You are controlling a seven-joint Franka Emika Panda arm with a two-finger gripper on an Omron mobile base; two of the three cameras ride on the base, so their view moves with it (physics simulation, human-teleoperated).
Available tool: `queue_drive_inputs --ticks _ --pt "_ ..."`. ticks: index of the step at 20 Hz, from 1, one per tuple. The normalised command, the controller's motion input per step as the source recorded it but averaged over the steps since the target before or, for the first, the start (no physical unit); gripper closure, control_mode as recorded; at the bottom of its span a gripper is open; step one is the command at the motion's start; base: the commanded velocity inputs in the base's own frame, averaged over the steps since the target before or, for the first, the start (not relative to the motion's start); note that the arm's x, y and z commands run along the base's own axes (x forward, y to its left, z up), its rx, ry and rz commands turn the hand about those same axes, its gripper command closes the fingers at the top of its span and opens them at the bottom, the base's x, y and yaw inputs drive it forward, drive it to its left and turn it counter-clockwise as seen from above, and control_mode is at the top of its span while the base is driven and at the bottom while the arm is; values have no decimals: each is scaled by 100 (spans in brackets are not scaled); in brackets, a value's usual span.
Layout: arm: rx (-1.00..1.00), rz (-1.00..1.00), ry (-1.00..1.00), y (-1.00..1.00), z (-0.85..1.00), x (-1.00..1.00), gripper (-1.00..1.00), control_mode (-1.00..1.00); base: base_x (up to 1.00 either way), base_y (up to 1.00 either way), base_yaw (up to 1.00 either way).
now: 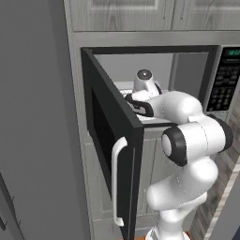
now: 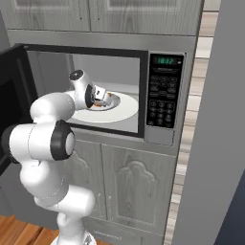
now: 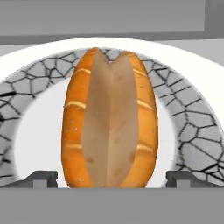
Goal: Pick the hotdog bun from the counter and place it in the microwave. Then turn on the microwave.
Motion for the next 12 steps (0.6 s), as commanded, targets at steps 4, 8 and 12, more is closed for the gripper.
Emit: queue_drive_inputs --ticks 4,8,12 --pt "0 0 -4 -7 2 -40 -100 -100 0 0 0" --pt "0 0 -8 -9 8 -39 -100 -100 0 0 0" --pt "0 0 -11 -10 10 -38 -100 -100 0 0 0"
